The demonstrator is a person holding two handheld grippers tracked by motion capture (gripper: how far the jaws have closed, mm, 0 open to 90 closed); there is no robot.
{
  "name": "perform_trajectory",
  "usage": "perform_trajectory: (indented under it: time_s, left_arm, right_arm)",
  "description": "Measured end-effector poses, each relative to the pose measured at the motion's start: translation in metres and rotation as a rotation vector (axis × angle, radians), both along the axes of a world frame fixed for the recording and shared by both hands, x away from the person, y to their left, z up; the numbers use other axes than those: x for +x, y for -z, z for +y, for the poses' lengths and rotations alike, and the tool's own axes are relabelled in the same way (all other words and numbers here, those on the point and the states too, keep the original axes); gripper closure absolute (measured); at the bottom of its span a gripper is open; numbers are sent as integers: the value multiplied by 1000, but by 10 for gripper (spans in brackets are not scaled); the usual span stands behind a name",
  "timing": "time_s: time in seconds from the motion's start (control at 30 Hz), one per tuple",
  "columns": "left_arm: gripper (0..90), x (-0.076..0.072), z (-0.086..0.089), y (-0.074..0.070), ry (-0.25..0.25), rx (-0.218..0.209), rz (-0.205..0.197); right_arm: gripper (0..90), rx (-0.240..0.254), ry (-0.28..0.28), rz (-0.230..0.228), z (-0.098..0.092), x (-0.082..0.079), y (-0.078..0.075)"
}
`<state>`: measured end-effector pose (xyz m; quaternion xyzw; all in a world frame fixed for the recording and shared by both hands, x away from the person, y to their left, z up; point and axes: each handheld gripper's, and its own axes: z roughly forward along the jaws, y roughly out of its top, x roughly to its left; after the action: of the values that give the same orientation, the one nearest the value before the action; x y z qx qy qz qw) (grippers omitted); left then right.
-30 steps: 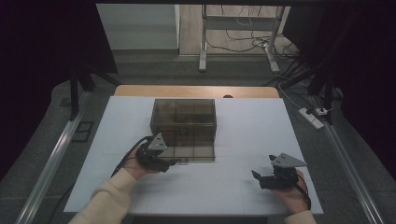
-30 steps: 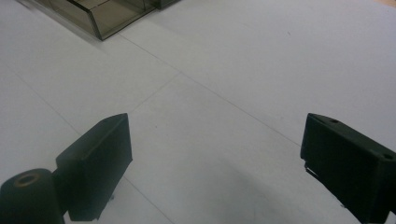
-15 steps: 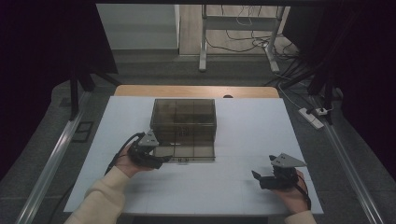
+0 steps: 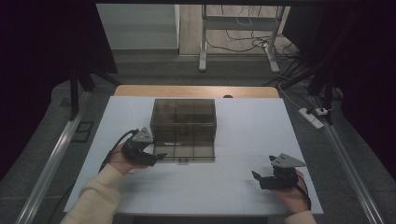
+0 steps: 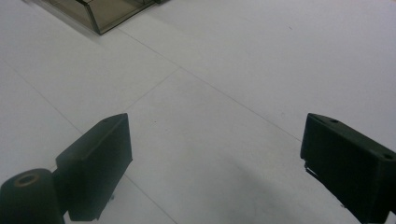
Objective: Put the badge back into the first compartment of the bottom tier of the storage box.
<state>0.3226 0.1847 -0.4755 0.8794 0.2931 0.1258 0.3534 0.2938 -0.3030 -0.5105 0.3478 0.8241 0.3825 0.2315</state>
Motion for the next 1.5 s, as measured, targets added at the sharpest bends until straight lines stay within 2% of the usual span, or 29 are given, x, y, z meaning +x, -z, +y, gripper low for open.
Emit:
perform_trajectory:
  time_s: [0.5, 0.7, 0.83, 1.0, 1.27, 1.4, 1.5]
  left_arm:
    - [291, 5, 28, -6, -47, 0, -3]
    - [290, 5, 35, -4, -36, 26, 7]
    - [290, 6, 38, -3, -39, 25, 13]
    - [289, 3, 44, -1, 0, 36, 20]
    - [275, 2, 54, 1, -2, 59, 21]
    - [248, -1, 58, 3, 39, 75, 23]
    - [236, -2, 61, 4, 46, 93, 25]
  right_arm:
    - [87, -6, -3, 8, 0, 1, 1]
    - [87, -5, -4, 8, 1, 0, 1]
    - [87, -9, -5, 9, 1, 0, 2]
    - [87, -4, -4, 8, 1, 0, 1]
    - [87, -6, -4, 9, 1, 0, 1]
    - [87, -3, -1, 10, 1, 0, 1]
    - [87, -8, -4, 9, 1, 0, 2]
